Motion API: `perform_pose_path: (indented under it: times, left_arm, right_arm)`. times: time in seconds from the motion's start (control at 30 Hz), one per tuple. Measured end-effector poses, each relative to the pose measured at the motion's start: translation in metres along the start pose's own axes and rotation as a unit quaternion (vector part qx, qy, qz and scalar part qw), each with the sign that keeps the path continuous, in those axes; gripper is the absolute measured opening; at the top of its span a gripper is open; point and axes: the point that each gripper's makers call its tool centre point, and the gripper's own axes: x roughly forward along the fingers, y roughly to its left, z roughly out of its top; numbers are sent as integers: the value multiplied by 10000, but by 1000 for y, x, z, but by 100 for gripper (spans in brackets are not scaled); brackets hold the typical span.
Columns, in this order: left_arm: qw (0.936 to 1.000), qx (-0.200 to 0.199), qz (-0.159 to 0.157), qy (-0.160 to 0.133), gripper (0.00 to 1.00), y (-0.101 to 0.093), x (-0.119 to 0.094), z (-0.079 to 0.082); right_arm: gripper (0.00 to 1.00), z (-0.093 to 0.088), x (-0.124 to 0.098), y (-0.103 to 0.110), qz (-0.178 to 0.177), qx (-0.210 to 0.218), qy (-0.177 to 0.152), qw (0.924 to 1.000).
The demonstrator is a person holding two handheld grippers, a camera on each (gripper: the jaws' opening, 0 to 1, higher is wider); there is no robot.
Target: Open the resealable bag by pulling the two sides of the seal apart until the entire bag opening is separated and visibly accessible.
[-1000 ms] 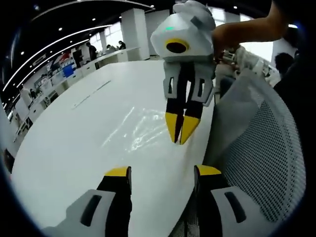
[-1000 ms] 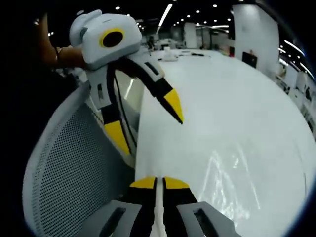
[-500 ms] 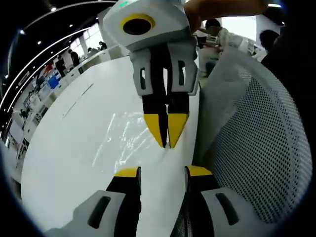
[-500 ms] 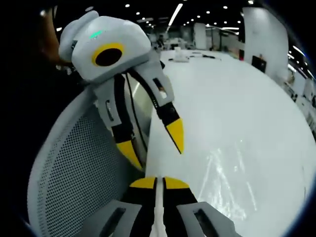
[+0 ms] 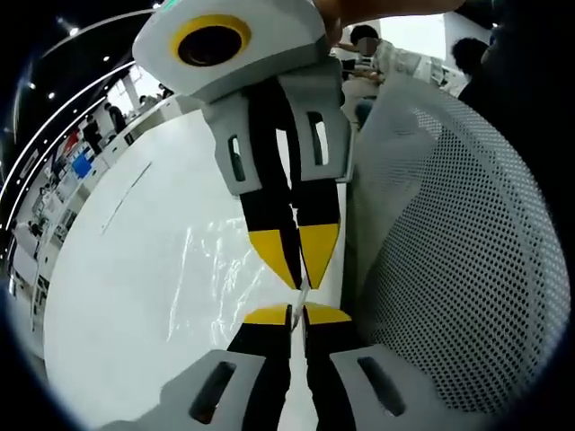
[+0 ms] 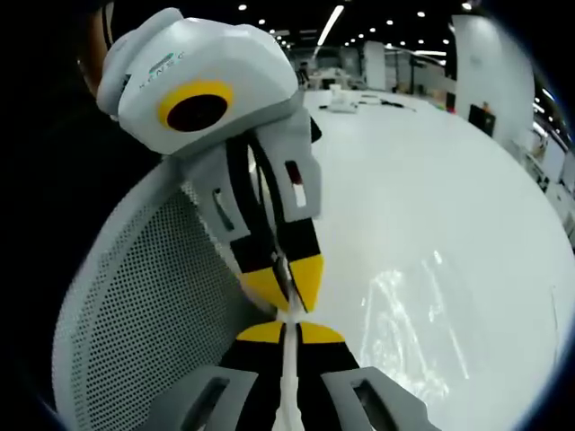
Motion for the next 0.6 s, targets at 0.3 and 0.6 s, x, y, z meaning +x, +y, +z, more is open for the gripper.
perform_pose_path:
  times: [0.3, 0.6]
  left_arm:
    - [9999, 79, -28, -73, 0, 3, -4, -1]
    - [9995, -155, 18, -268, 0, 8, -8, 1]
  right_arm:
    - [2, 3, 0, -5, -410, -179, 6, 9990]
    - [0, 6, -1, -11, -621, -461, -34, 9970]
